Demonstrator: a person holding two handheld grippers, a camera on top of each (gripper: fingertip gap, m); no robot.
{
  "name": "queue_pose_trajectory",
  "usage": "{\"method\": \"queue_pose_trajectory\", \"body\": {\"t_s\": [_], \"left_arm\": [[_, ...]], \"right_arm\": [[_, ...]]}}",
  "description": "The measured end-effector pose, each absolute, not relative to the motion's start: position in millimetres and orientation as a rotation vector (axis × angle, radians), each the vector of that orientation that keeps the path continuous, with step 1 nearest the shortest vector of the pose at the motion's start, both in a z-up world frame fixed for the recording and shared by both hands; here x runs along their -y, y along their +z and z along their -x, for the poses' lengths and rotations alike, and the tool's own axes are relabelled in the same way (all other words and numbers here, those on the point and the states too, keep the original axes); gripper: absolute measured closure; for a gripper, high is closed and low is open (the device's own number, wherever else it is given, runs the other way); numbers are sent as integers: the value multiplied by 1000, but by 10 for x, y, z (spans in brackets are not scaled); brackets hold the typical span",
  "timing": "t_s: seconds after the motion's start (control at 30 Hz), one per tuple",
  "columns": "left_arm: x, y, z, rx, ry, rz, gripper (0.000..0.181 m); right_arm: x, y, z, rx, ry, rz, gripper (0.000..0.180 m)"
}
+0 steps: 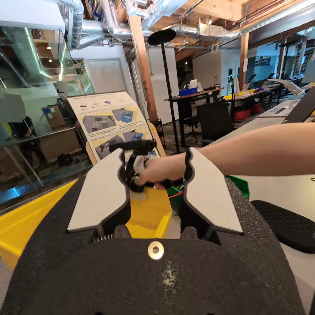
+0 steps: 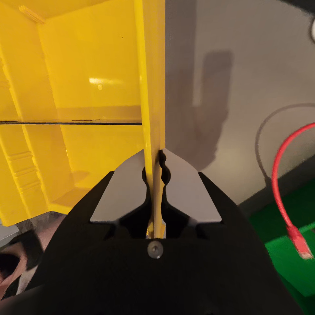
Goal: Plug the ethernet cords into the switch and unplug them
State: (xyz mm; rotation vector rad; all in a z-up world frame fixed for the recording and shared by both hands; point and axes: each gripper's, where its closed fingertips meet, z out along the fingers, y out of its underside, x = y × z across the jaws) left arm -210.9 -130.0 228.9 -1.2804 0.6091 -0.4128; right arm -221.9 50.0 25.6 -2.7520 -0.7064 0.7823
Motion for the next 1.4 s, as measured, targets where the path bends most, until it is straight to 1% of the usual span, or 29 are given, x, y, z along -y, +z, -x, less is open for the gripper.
{"method": "queue_pose_trajectory", "body": {"t_s": [0.07,0.13,0.27,0.33,0.43,0.5,0.57,0.7,0.8,0.87,0.97,1.03,1.07,1.13,1.27,1.37,1.4], "left_arm": [[1481,2336,2126,-622,-441,1241,114],[1658,2370,2131,-644,-485,1204,117],[1841,2326,2019,-746,-536,1175,120],[1739,2183,1907,-816,-541,1247,120],[1368,1764,1718,-932,-499,1474,116],[1045,1391,1635,-995,-409,1670,112],[783,1055,1492,-1077,-377,1822,116],[353,612,1025,-1114,-579,2020,128],[224,259,749,-1118,-734,2199,127],[186,57,651,-1159,-690,2251,127],[89,-204,659,-1175,-464,2327,110],[88,-317,576,-1166,-467,2370,103],[75,-368,529,-1148,-480,2391,103],[19,-479,462,-1090,-491,2439,109],[-85,-679,368,-1049,-428,2478,113],[-21,-824,314,-1106,-406,2537,124],[27,-848,267,-1132,-461,2560,135]], "right_arm": [[-523,578,1999,676,824,2709,172],[-548,871,1666,620,854,2677,172],[-602,1285,660,440,840,2636,172],[-601,1384,18,312,795,2629,172],[-514,1400,-1029,106,680,2640,172],[-404,1316,-1727,-37,581,2658,172],[-262,1181,-2374,-169,456,2690,172],[35,827,-3342,-360,221,2757,171],[193,518,-3789,-452,171,2783,171],[257,294,-3980,-484,188,2789,170],[312,-68,-4168,-538,246,2791,170],[340,-305,-4243,-544,268,2806,170],[351,-417,-4268,-546,280,2814,170],[374,-610,-4311,-553,305,2831,170],[364,-851,-4384,-544,319,2844,169],[333,-943,-4400,-530,328,2844,168],[313,-954,-4391,-524,344,2835,167]]}}
